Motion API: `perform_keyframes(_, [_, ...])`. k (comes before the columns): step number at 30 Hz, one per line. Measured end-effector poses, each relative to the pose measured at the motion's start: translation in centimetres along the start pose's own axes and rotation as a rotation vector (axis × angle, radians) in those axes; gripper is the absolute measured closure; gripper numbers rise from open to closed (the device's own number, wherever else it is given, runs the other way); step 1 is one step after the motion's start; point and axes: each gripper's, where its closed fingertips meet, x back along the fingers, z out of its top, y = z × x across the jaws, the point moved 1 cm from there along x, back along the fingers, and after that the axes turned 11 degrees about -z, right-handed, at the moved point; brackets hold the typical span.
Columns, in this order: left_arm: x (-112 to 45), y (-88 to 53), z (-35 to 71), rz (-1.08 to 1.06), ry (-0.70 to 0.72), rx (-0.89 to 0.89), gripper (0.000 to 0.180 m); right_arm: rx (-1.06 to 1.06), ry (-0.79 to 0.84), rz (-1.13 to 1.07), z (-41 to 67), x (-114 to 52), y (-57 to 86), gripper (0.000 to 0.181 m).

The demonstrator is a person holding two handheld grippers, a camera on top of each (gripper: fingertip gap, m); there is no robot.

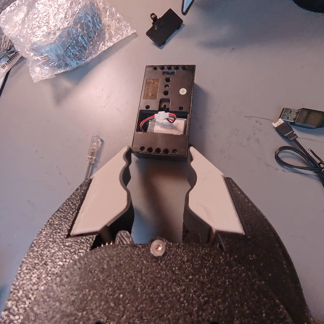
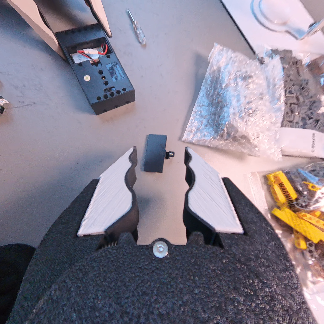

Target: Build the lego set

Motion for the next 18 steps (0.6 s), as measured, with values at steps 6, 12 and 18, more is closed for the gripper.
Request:
perform_keyframes(6, [0.2,0.1,-0.1,0.016,-0.004,-0.009,0.117,-0.057,-0.063,-0.01,-1.3,-0.3,-0.7,0.123])
perform_keyframes(12, [0.6,0.3,0.0,-0.002,0.027,-0.001,0.117,-0.123,-0.131,-0.002,-2.4,-1.2,-0.4,0.134])
perform_keyframes(18, [1.8,0.2,1.0,-0.008,0.126,0.027,0.119,-0.185,-0.149,0.054,-2.5,-1.1,-1.2,0.158])
